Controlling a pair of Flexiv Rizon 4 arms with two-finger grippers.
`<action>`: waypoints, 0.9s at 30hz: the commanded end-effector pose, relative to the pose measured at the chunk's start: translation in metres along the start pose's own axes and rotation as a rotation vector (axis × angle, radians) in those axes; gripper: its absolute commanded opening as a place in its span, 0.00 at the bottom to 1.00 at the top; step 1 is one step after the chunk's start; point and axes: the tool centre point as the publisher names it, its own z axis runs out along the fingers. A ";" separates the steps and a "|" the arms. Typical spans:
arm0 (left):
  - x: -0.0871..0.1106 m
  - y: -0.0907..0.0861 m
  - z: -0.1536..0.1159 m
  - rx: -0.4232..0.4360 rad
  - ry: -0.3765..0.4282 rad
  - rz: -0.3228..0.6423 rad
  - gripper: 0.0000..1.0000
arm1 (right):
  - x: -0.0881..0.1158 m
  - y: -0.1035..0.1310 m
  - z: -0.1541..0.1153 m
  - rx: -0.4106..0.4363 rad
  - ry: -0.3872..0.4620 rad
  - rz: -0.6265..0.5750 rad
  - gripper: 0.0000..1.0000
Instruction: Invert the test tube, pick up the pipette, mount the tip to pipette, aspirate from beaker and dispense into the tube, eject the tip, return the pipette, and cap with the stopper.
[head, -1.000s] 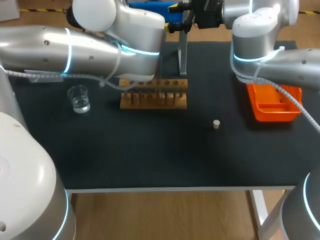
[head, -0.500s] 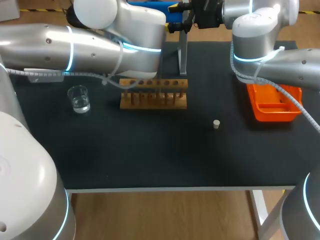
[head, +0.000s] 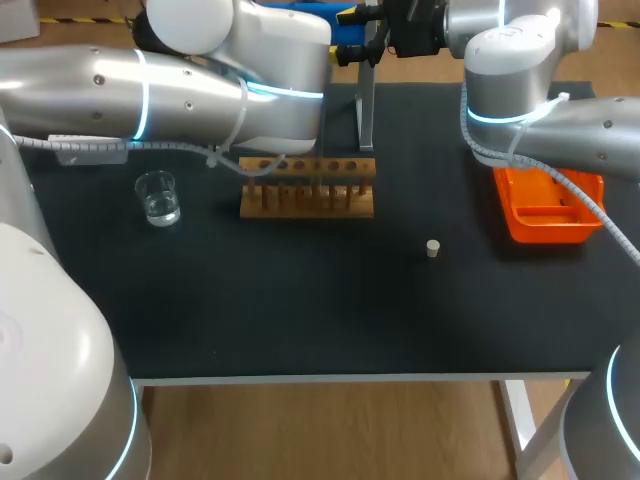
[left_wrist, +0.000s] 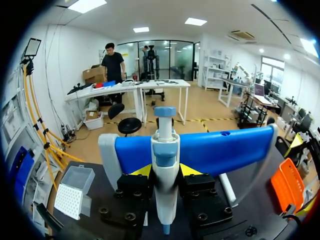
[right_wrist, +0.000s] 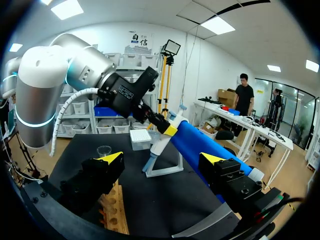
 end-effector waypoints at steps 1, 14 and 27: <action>0.001 -0.002 0.005 -0.011 0.002 -0.001 0.00 | -0.001 0.000 0.000 0.002 0.003 0.000 1.00; 0.003 0.001 0.010 -0.039 0.020 -0.013 0.62 | -0.001 0.000 0.000 0.002 0.003 0.000 1.00; 0.004 -0.002 0.005 -0.032 0.019 -0.018 1.00 | -0.001 0.000 0.000 0.002 0.003 0.000 1.00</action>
